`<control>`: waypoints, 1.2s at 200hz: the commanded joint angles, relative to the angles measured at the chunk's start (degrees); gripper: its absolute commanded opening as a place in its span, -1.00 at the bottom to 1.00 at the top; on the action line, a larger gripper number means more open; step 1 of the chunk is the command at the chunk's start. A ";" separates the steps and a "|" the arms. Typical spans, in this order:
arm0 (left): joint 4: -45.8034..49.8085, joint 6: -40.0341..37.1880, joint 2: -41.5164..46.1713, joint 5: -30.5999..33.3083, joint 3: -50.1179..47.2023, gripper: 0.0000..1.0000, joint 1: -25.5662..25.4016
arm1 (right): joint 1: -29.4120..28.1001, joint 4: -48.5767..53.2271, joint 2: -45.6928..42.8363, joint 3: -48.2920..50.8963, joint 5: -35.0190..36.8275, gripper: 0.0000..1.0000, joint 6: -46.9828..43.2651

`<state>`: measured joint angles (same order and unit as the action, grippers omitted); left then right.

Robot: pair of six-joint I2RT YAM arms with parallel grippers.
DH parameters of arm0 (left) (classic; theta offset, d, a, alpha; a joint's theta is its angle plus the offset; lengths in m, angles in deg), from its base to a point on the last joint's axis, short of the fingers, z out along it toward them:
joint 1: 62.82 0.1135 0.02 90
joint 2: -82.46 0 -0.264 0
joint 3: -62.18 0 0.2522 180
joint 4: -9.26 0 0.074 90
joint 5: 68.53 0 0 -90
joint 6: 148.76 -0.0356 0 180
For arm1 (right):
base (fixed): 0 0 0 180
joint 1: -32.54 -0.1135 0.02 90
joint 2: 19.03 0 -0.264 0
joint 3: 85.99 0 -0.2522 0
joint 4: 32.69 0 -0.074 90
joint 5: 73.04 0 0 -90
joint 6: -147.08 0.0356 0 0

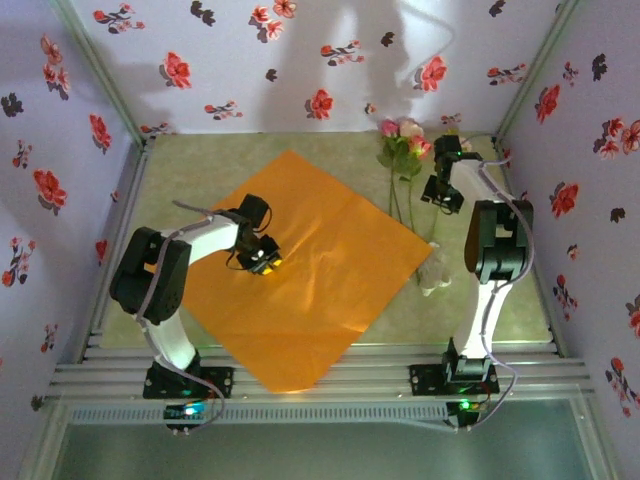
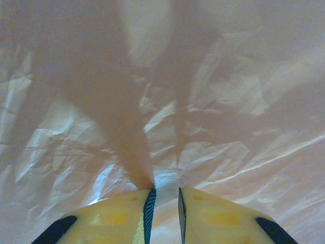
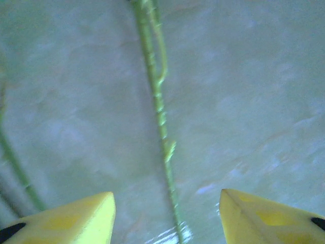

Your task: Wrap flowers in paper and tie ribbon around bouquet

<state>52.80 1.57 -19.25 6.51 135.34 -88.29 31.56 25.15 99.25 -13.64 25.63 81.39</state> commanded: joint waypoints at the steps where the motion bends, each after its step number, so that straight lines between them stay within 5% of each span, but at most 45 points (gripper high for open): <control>1: 3.44 -2.83 -0.27 1.06 -0.52 -0.55 0.69 | 1.08 1.95 4.00 -3.41 1.92 0.16 -3.01; 63: 4.70 -2.59 3.12 0.64 2.00 -0.56 0.37 | 1.46 4.08 13.69 -12.84 -0.76 0.09 -4.45; 130: 7.62 -4.67 8.96 -1.19 -0.48 -0.52 5.94 | 1.34 4.95 17.00 -15.41 2.25 -0.66 -6.31; 155: 6.17 -6.46 7.23 -2.10 -2.52 -0.52 8.57 | 0.97 3.77 14.08 -14.60 9.40 -1.00 -8.11; 195: 6.36 -8.72 3.89 0.09 -3.79 -0.54 9.31 | -0.74 -2.26 2.25 -11.66 24.29 -1.00 -11.48; 240: 4.08 -8.72 3.54 1.04 -6.28 -0.57 9.30 | -6.69 -7.45 -11.56 -11.77 29.09 -1.00 -16.04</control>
<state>57.22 -5.60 -15.12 6.14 130.94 -79.09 29.27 23.03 96.99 -24.59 48.34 69.20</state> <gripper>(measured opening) 0.220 0.063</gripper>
